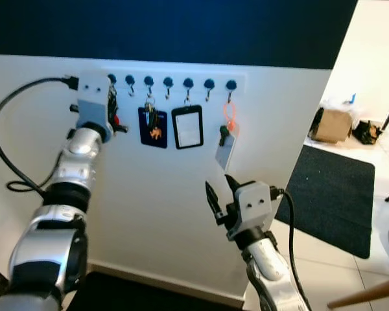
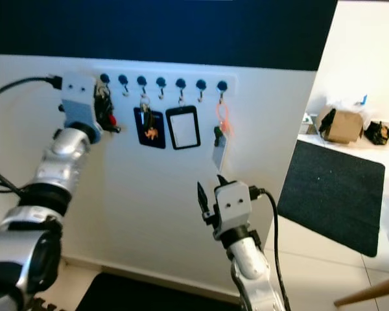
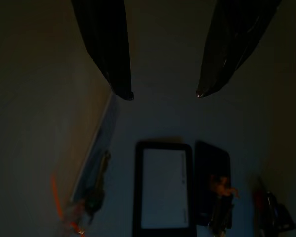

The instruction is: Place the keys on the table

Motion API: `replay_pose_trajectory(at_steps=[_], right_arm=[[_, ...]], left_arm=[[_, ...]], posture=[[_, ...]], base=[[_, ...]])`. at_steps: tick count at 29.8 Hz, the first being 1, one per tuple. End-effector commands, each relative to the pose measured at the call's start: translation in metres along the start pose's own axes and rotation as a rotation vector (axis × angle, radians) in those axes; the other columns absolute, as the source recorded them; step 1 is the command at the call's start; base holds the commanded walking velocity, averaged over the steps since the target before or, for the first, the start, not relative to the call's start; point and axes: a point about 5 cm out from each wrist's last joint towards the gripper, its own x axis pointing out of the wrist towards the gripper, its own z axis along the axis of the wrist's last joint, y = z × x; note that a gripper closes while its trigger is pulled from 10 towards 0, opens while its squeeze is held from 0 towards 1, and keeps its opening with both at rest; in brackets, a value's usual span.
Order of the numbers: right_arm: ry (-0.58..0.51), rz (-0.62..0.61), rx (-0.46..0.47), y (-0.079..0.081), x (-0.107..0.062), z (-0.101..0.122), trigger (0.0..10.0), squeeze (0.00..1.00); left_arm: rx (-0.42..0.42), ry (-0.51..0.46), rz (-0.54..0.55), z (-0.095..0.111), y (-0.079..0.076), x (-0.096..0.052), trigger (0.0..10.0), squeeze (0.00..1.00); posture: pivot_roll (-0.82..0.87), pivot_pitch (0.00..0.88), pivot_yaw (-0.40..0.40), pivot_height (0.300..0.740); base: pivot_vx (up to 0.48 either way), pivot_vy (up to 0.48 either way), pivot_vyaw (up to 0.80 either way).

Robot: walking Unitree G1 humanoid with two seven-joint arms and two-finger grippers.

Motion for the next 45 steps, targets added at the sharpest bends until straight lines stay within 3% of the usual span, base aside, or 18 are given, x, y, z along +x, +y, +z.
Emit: replay_pose_trajectory(at_steps=[1,7,14,18,22,27,31,35,40,45], right_arm=[[0.003,0.017,0.005,0.005,-0.001,-0.001,10.0,0.00],[0.000,0.026,0.012,0.008,0.001,-0.001,10.0,0.00],[0.003,0.017,0.008,0.005,0.000,-0.001,10.0,0.00],[0.004,0.017,0.007,0.005,0.000,-0.001,10.0,0.00],[0.006,0.013,0.007,0.004,-0.001,-0.001,10.0,0.00],[0.005,0.018,0.009,0.006,0.000,-0.002,10.0,0.00],[0.003,0.020,0.014,0.007,0.002,-0.002,10.0,0.00],[0.002,0.024,0.016,0.008,0.002,-0.002,10.0,0.00],[0.002,0.017,0.015,0.008,0.002,-0.001,10.0,0.00],[0.003,0.012,0.013,0.007,0.001,-0.001,10.0,0.00]], left_arm=[[0.023,-0.032,-0.048,0.011,-0.001,0.001,10.0,0.00],[0.049,-0.012,0.027,0.012,0.010,-0.001,10.0,0.00],[0.109,0.077,-0.089,-0.010,-0.006,-0.015,10.0,0.00],[0.108,0.083,-0.096,-0.013,-0.009,-0.018,10.0,0.00],[0.045,-0.049,0.030,0.008,0.003,-0.022,10.0,0.00],[0.059,-0.078,0.030,0.020,0.008,-0.024,10.0,0.00],[0.115,0.037,-0.006,0.011,0.009,-0.020,10.0,0.00],[0.115,0.041,-0.017,0.010,0.004,-0.016,10.0,0.00],[0.111,0.140,-0.116,-0.009,-0.021,-0.012,10.0,0.00],[0.091,0.188,-0.115,-0.015,-0.025,-0.007,10.0,0.00]], posture=[[0.00,0.125,0.050,0.740],[0.01,0.127,0.049,0.740],[0.00,0.135,0.052,0.740],[0.00,0.135,0.053,0.740],[0.01,0.136,0.052,0.740],[0.01,0.136,0.052,0.740],[0.02,0.136,0.050,0.740],[0.02,0.137,0.052,0.740],[0.01,0.140,0.060,0.740],[0.01,0.143,0.061,0.740]], base=[[0.000,0.000,0.00],[0.000,0.000,0.00],[0.000,0.000,0.00],[0.000,0.000,0.00],[0.000,0.000,0.00],[0.000,0.000,0.00],[0.000,0.000,0.00],[0.000,0.000,0.00],[0.000,0.000,0.00],[0.000,0.000,0.00]])
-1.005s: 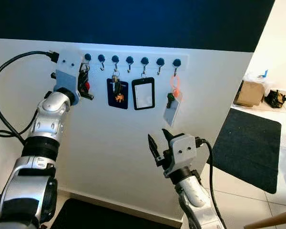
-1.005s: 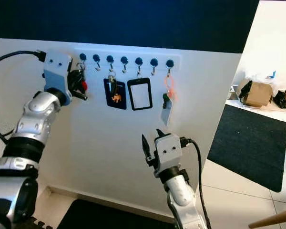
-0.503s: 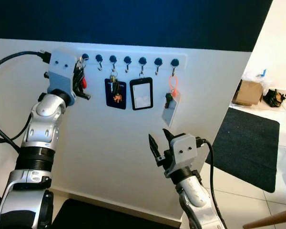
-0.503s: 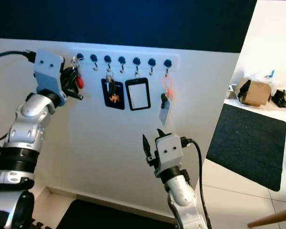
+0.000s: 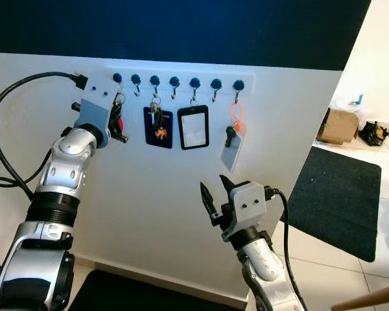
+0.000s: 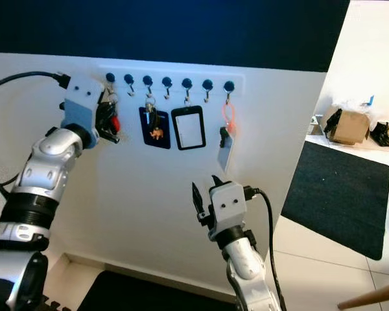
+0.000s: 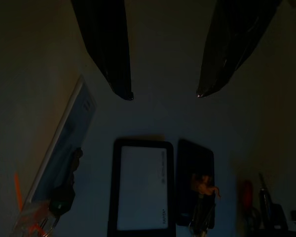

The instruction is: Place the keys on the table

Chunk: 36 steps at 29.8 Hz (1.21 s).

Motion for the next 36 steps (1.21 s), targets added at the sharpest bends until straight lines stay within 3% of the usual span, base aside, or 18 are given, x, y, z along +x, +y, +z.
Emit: replay_pose_trajectory(at_steps=[1,6,10,15,21,36], right_arm=[[0.004,-0.007,0.001,0.000,-0.001,-0.001,10.0,0.00],[0.004,-0.008,0.000,0.000,-0.001,-0.001,10.0,0.00],[0.005,-0.013,0.000,0.001,-0.002,-0.001,10.0,0.00],[0.009,-0.024,0.000,0.001,-0.005,-0.002,10.0,0.00],[0.009,-0.026,-0.002,-0.001,-0.006,-0.002,10.0,0.00],[0.009,-0.004,0.000,0.002,-0.005,-0.002,10.0,0.00]], left_arm=[[-0.019,0.072,-0.054,-0.014,-0.015,0.003,10.0,0.00],[-0.021,0.062,-0.044,-0.004,-0.009,0.013,10.0,0.00],[0.005,0.036,-0.012,0.013,0.006,0.019,10.0,0.00],[0.013,0.012,0.025,0.020,0.025,0.012,10.0,0.00],[0.029,0.015,0.023,0.015,0.037,0.002,10.0,0.00],[0.040,0.028,-0.056,0.009,0.033,-0.013,10.0,0.00]], posture=[[0.01,0.143,0.061,0.740],[0.01,0.147,0.065,0.740],[0.00,0.150,0.078,0.740],[0.00,0.150,0.085,0.740],[0.01,0.152,0.077,0.740],[0.02,0.149,0.065,0.740]], base=[[0.000,0.000,0.00],[0.000,0.000,0.00],[0.000,0.000,0.00],[0.000,0.000,0.00],[0.000,0.000,0.00],[0.000,0.000,0.00]])
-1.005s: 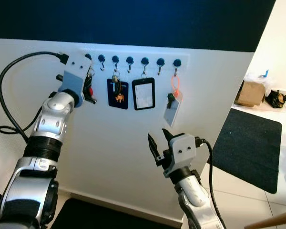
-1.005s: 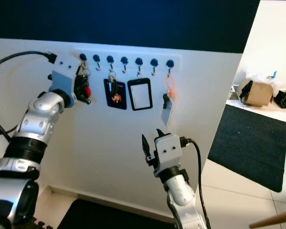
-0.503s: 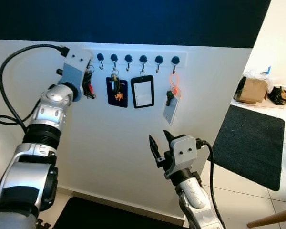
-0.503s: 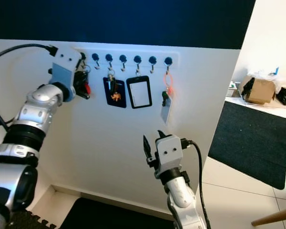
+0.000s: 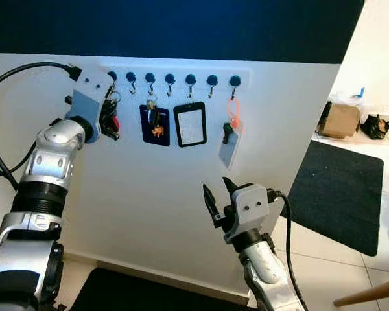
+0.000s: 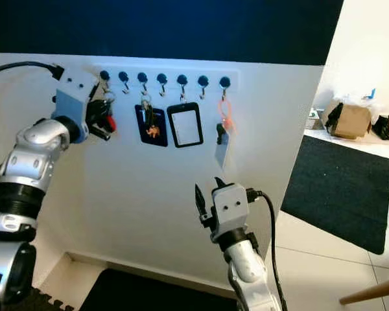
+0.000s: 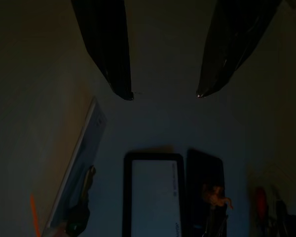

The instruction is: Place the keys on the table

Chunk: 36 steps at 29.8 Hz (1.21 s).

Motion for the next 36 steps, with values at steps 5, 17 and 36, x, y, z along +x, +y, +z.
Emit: replay_pose_trajectory(at_steps=[5,17,36], right_arm=[[0.001,0.010,-0.001,0.002,-0.002,0.000,10.0,0.00],[0.003,0.002,-0.002,0.001,-0.002,0.000,10.0,0.00],[0.005,0.006,0.000,0.001,-0.002,-0.001,10.0,0.00]], left_arm=[[0.015,-0.021,0.066,0.011,0.014,-0.003,10.0,0.00],[0.033,-0.092,0.151,0.033,0.022,-0.002,10.0,0.00],[-0.028,-0.376,0.250,0.081,0.032,-0.016,10.0,0.00]], posture=[[0.01,0.149,0.067,0.740],[0.01,0.159,0.074,0.740],[0.02,0.160,0.060,0.740]], base=[[0.000,0.000,0.00],[0.000,0.000,0.00],[0.000,0.000,0.00]])
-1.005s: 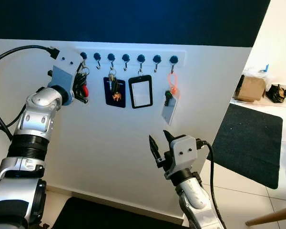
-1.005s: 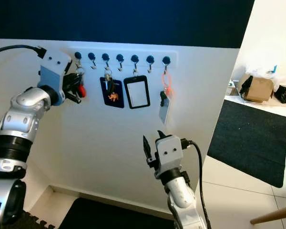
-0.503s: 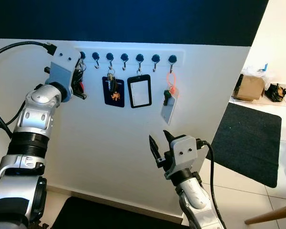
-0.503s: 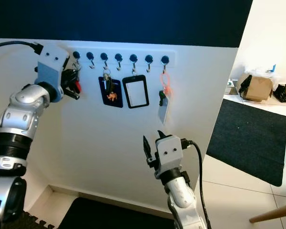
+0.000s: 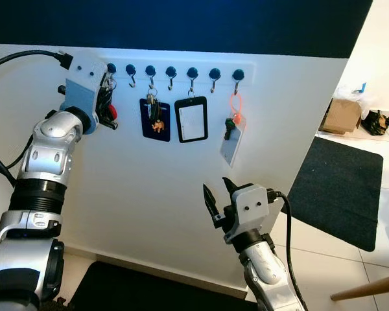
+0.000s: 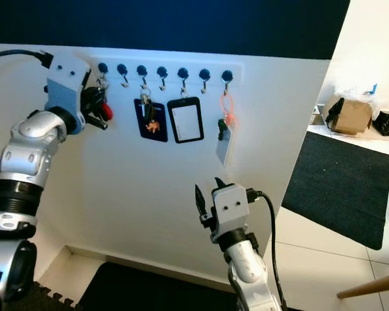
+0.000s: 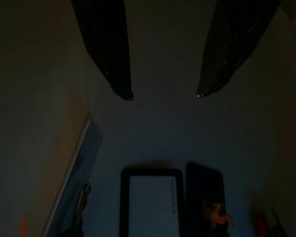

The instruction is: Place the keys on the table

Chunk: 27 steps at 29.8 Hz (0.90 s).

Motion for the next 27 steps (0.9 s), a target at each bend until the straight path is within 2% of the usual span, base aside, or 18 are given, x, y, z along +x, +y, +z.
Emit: replay_pose_trajectory(at_steps=[1,5,6,7,12,17,22,25,27], right_arm=[[0.002,0.009,0.000,0.001,-0.001,0.000,10.0,0.00],[0.000,0.014,0.000,0.002,0.001,0.000,10.0,0.00],[-0.001,0.014,0.000,0.002,0.001,0.001,10.0,0.00],[-0.001,0.014,0.000,0.002,0.001,0.001,10.0,0.00],[0.000,0.010,-0.001,0.002,0.000,0.001,10.0,0.00],[0.003,0.002,-0.002,0.001,-0.002,0.000,10.0,0.00],[0.004,0.001,-0.001,0.001,-0.001,0.000,10.0,0.00],[0.003,0.005,0.001,0.002,-0.001,0.000,10.0,0.00],[0.002,0.012,0.004,0.003,0.000,0.000,10.0,0.00]], left_arm=[[0.021,-0.262,0.111,0.060,0.020,-0.004,10.0,0.00],[0.056,-0.221,0.091,0.052,0.012,0.001,10.0,0.00],[0.127,-0.134,0.000,0.041,0.000,0.005,10.0,0.00],[0.154,-0.114,-0.026,0.037,-0.004,0.006,10.0,0.00],[0.138,-0.069,-0.055,0.027,-0.009,0.005,10.0,0.00],[0.165,-0.009,-0.093,0.011,-0.013,0.001,10.0,0.00],[0.178,0.094,-0.191,-0.012,-0.024,-0.003,10.0,0.00],[0.167,0.119,-0.208,-0.020,-0.028,0.000,10.0,0.00],[0.142,0.123,-0.207,-0.021,-0.033,0.007,10.0,0.00]], posture=[[0.02,0.160,0.060,0.740],[0.02,0.160,0.059,0.740],[0.02,0.160,0.062,0.740],[0.02,0.160,0.063,0.740],[0.01,0.162,0.069,0.740],[0.01,0.163,0.073,0.740],[0.02,0.166,0.070,0.740],[0.02,0.168,0.066,0.740],[0.03,0.172,0.062,0.740]], base=[[0.000,0.000,0.00],[0.000,0.000,0.00],[0.000,0.000,0.00],[0.000,0.000,0.00],[0.000,0.000,0.00],[0.000,0.000,0.00],[0.000,0.000,0.00],[0.000,0.000,0.00],[0.000,0.000,0.00]])
